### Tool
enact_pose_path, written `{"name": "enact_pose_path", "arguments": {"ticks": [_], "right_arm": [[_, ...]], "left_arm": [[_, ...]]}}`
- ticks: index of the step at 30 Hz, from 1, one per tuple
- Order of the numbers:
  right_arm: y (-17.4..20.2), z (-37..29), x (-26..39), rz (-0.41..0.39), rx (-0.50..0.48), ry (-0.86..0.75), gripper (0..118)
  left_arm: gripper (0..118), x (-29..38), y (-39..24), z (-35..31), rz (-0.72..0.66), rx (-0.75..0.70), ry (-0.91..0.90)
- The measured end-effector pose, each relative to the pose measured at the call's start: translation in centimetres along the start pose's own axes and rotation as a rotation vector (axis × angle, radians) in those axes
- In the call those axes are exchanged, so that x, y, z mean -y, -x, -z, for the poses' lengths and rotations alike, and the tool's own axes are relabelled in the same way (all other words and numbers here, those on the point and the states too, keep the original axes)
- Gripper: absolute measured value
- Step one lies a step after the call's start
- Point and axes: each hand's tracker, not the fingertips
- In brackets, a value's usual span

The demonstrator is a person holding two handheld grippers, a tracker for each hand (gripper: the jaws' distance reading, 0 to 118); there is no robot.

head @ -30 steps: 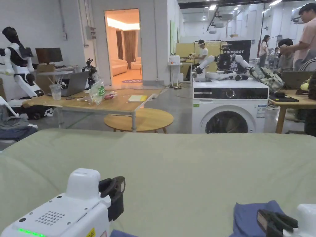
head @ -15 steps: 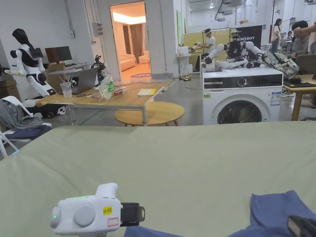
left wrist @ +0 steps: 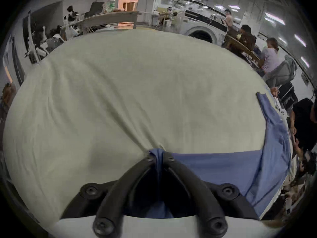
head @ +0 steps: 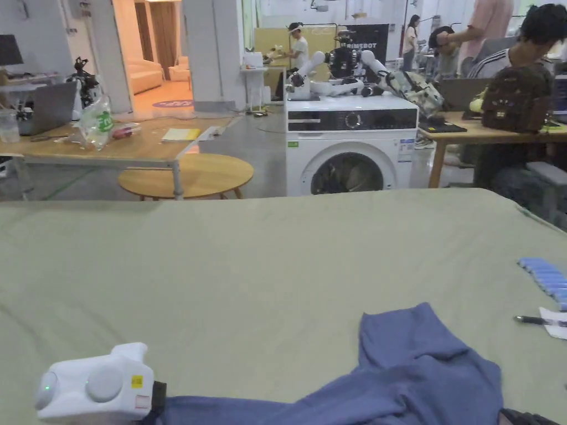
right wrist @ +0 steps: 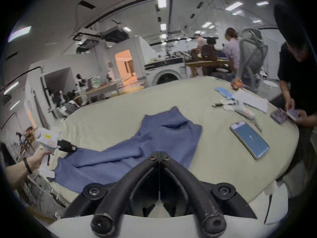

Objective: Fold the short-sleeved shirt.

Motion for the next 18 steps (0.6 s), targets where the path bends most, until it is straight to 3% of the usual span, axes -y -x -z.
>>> {"name": "enact_pose_path", "arguments": {"ticks": [1,2,3,5,7,8,9,10,12,13,18], "right_arm": [[-0.5,0.4,0.5,0.040,0.036,0.007,16],[-1.2,1.1,1.0,0.104,0.055,0.027,42],[-2.0,1.9,1.5,0.176,0.035,0.067,60],[-3.0,3.7,2.3,0.315,-0.030,0.136,59],[-3.0,5.2,2.6,0.322,-0.006,0.198,59],[-2.7,6.0,2.7,0.287,0.001,0.201,59],[-2.8,6.8,2.8,0.275,0.015,0.241,40],[-2.8,7.4,3.0,0.281,0.026,0.269,9],[-3.3,8.2,3.3,0.365,-0.057,0.293,4],[-3.3,7.9,3.3,0.396,-0.041,0.280,4],[-2.5,5.1,1.0,0.295,-0.065,0.164,3]], "left_arm": [[0,0.0,0.1,0.2,0.005,0.000,0.005],[0,0.1,0.4,0.2,-0.001,0.003,0.010],[0,0.0,0.6,0.3,-0.012,0.011,0.016],[0,-0.1,0.8,0.2,-0.013,0.020,0.024],[0,-0.1,0.7,0.2,-0.013,0.022,0.026],[0,0.0,0.7,0.2,-0.012,0.022,0.025],[0,0.0,0.8,0.3,-0.013,0.021,0.023],[0,0.0,0.9,0.3,-0.016,0.022,0.021],[0,0.1,1.0,0.2,-0.037,0.028,0.011],[0,0.3,1.1,0.0,-0.051,0.032,0.000],[0,0.9,2.0,-5.7,-0.086,0.127,-0.229]]}}
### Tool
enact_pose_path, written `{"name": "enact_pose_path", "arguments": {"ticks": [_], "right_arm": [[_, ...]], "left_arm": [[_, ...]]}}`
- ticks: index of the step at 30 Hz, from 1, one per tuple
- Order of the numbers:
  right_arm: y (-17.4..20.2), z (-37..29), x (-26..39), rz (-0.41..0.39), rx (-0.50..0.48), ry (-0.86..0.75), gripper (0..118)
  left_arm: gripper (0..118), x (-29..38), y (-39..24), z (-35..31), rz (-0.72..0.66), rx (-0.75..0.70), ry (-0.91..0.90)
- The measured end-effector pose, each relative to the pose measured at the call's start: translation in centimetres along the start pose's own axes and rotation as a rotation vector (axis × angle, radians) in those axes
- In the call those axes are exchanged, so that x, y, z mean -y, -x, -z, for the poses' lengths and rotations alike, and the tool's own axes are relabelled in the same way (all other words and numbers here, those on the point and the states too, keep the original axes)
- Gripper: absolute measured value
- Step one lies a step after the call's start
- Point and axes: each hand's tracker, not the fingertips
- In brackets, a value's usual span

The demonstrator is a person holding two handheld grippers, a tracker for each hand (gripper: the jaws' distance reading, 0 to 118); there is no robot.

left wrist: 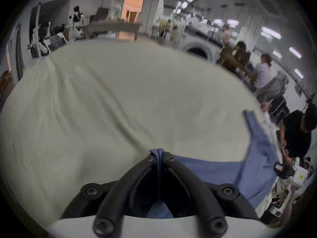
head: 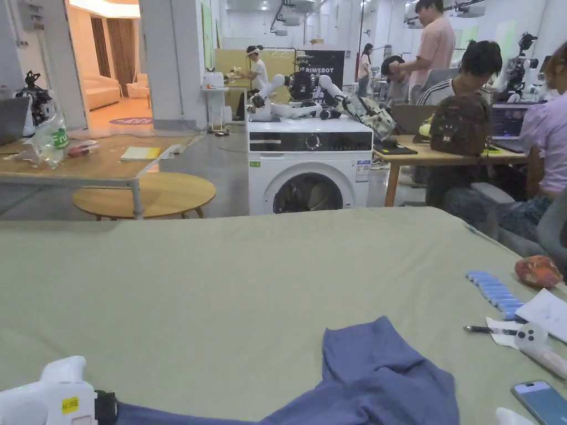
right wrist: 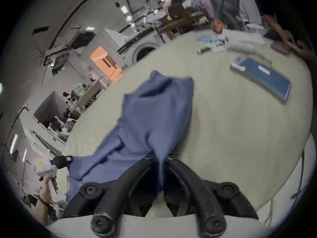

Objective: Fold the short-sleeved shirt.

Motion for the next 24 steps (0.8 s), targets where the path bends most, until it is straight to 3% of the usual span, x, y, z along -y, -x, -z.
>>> {"name": "enact_pose_path", "arguments": {"ticks": [3,6,11,14,17,24], "right_arm": [[3.0,-2.9,-2.4,-0.118,-0.039,-0.094,3],[6.4,-5.2,-5.4,-0.253,-0.056,-0.189,3],[11.0,-8.8,-11.0,-0.325,-0.125,-0.334,3],[14.0,-10.7,-14.2,-0.344,-0.162,-0.406,3],[17.4,-11.7,-17.1,-0.427,-0.147,-0.473,3],[23.0,-9.6,-24.0,-0.468,-0.135,-0.506,3]], "left_arm": [[0,-2.6,-0.2,-7.0,-0.048,0.133,-0.177],[0,-5.0,-2.3,-14.3,0.046,0.127,-0.361],[0,-8.7,-4.2,-22.7,0.102,0.134,-0.605],[0,-11.3,-5.3,-25.0,0.129,0.110,-0.681],[0,-14.2,-6.0,-25.9,0.145,0.070,-0.727],[0,-21.0,-6.7,-23.8,0.150,-0.008,-0.742]]}}
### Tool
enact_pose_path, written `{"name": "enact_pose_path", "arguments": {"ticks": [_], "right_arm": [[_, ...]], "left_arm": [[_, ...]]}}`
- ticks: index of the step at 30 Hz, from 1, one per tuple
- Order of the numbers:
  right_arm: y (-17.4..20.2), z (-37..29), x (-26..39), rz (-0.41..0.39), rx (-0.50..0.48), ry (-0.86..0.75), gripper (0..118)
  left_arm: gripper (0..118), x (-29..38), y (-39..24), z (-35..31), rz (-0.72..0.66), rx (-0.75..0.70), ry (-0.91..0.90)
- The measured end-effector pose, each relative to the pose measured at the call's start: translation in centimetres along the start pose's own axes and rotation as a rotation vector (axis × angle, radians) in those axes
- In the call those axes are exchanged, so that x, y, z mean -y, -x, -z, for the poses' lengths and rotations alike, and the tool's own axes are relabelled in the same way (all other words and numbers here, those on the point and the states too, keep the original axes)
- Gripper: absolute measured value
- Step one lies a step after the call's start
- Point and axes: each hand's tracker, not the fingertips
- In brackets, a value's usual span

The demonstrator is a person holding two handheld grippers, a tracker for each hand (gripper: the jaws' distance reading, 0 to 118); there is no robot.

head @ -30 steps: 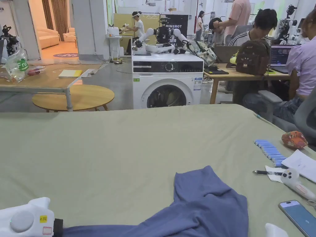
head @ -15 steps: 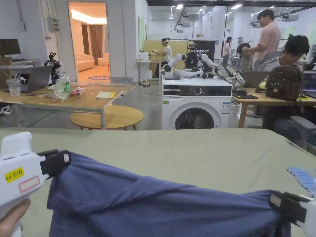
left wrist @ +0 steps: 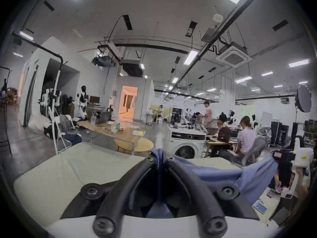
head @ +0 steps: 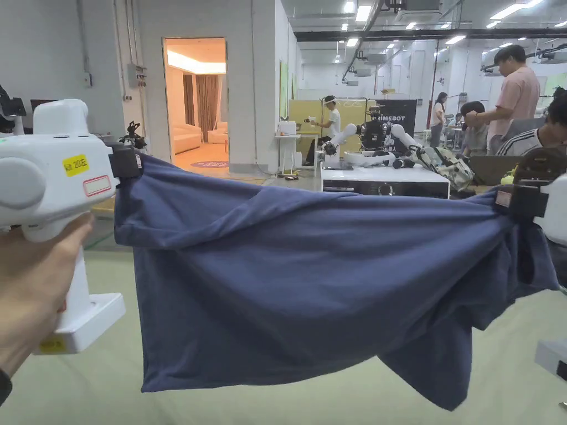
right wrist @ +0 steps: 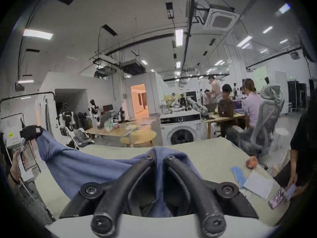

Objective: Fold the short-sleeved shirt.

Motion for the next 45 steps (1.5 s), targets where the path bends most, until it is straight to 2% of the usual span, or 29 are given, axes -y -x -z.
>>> {"name": "enact_pose_path", "arguments": {"ticks": [7,17,20,24,26,28,29,30,33,34,35,39,41,43,45], "right_arm": [[0.7,7.7,-1.1,-0.037,0.035,0.026,3],[0.4,15.7,0.2,-0.024,0.067,0.093,3],[-0.1,16.7,2.1,-0.006,0.067,0.127,3],[-1.0,17.3,8.9,0.010,0.069,0.265,3],[-1.7,16.0,12.9,0.000,0.071,0.311,3],[-3.1,14.2,16.6,-0.008,0.077,0.339,3],[-3.8,12.4,18.5,0.015,0.067,0.360,3],[-4.5,10.4,20.5,0.059,0.042,0.414,3],[-5.9,3.9,25.7,0.089,0.038,0.512,3],[-6.3,2.1,26.9,0.073,0.026,0.540,3],[-6.1,-0.2,28.2,0.056,0.055,0.544,3],[-5.6,-6.6,31.1,0.079,0.041,0.618,3],[-5.7,-8.1,31.9,0.080,0.044,0.625,3],[-5.7,-8.3,32.5,0.041,0.059,0.662,3],[-5.9,-8.7,32.9,0.087,0.046,0.672,3]], "left_arm": [[0,0.4,0.9,7.4,-0.026,-0.054,0.061],[0,3.3,1.8,13.8,-0.016,-0.093,0.140],[0,6.1,1.9,14.9,-0.022,-0.096,0.188],[0,13.1,2.6,15.5,-0.038,-0.103,0.319],[0,16.5,2.9,14.0,-0.062,-0.067,0.379],[0,19.4,3.8,11.5,-0.156,0.011,0.423],[0,20.8,4.2,9.5,-0.189,0.041,0.428],[0,22.2,4.4,7.3,-0.192,0.026,0.436],[0,25.3,5.2,0.8,-0.155,0.038,0.466],[0,26.2,5.5,-1.1,-0.167,0.047,0.494],[0,27.1,5.8,-3.1,-0.191,0.060,0.502],[0,29.9,6.4,-9.3,-0.230,0.045,0.570],[0,31.0,6.3,-10.7,-0.206,0.017,0.639],[0,32.2,6.7,-11.3,-0.198,0.012,0.641],[0,33.3,7.0,-11.4,-0.246,-0.006,0.683]]}}
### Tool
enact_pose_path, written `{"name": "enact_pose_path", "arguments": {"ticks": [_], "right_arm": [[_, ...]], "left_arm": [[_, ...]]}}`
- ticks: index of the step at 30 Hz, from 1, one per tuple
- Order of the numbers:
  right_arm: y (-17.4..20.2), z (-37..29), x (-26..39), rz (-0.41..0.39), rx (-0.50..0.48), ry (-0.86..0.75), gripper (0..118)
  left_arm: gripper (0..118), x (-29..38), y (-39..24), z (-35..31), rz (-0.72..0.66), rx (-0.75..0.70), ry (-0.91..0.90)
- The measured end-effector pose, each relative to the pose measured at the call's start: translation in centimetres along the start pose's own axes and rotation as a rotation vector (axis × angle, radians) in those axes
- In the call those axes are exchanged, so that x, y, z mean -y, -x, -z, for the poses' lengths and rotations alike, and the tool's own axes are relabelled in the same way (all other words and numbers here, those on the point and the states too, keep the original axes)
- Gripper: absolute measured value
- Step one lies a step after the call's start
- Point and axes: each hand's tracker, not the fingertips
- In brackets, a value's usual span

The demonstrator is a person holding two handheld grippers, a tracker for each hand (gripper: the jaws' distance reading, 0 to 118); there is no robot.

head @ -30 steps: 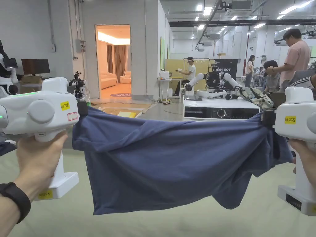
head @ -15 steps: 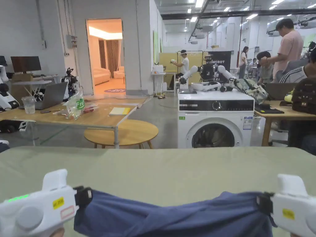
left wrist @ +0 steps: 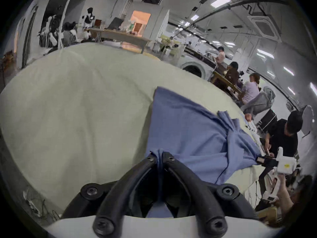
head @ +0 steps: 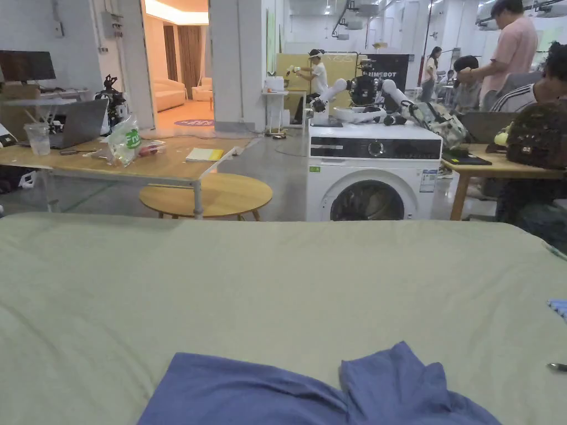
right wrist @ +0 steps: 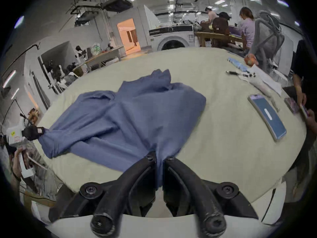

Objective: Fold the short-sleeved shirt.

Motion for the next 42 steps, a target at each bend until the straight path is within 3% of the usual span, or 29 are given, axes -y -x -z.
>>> {"name": "enact_pose_path", "arguments": {"ticks": [2,3,5,6,11,14,17,19,20,21,22,23,26,33,34,36,42], "right_arm": [[0.4,0.0,0.3,-0.013,0.015,-0.003,5],[0.3,0.1,0.2,-0.028,0.021,-0.004,19],[0.2,-0.1,0.2,-0.046,0.047,-0.011,62],[0.2,-0.6,0.5,-0.051,0.057,-0.046,68],[1.5,-3.5,-1.8,-0.113,0.023,-0.205,68],[4.4,-5.1,-3.9,-0.188,0.005,-0.338,68],[7.0,-6.0,-5.2,-0.215,-0.025,-0.441,68],[8.3,-6.1,-5.7,-0.209,-0.061,-0.460,58],[8.8,-6.1,-5.9,-0.206,-0.079,-0.461,39],[9.3,-5.9,-6.0,-0.199,-0.087,-0.460,6],[9.4,-5.8,-6.0,-0.199,-0.080,-0.458,0],[9.7,-5.8,-6.0,-0.199,-0.094,-0.452,0],[10.1,-5.5,-5.7,-0.200,-0.107,-0.447,0],[9.0,-5.4,-5.3,-0.182,-0.141,-0.418,0],[8.8,-5.4,-5.1,-0.185,-0.143,-0.413,0],[8.3,-5.2,-4.6,-0.179,-0.147,-0.396,0],[8.5,-3.6,-4.1,-0.132,-0.170,-0.338,0]], "left_arm": [[1,0.3,0.3,0.4,0.007,0.010,0.007],[17,0.4,0.2,0.3,0.023,-0.007,0.018],[70,0.3,0.0,0.0,0.055,-0.031,-0.021],[88,0.0,-0.2,-0.5,0.065,-0.039,-0.043],[88,-2.7,-4.3,-3.9,0.184,-0.019,-0.268],[88,-4.4,-8.4,-5.6,0.288,-0.011,-0.406],[87,-5.3,-11.9,-6.5,0.347,0.003,-0.500],[70,-5.5,-13.3,-6.8,0.349,0.064,-0.524],[50,-5.3,-13.9,-6.7,0.298,0.098,-0.505],[19,-5.3,-14.4,-6.7,0.297,0.090,-0.499],[1,-5.2,-14.8,-6.7,0.297,0.082,-0.500],[0,-4.9,-14.9,-6.7,0.296,0.067,-0.511],[0,-4.8,-14.8,-6.9,0.292,0.092,-0.491],[3,-3.8,-10.6,-8.9,0.293,-0.010,-0.426],[22,-3.5,-9.5,-9.2,0.301,-0.041,-0.385],[77,-2.3,-6.7,-9.3,0.304,-0.057,-0.301],[78,2.0,-1.7,-5.3,0.185,-0.120,-0.011]]}}
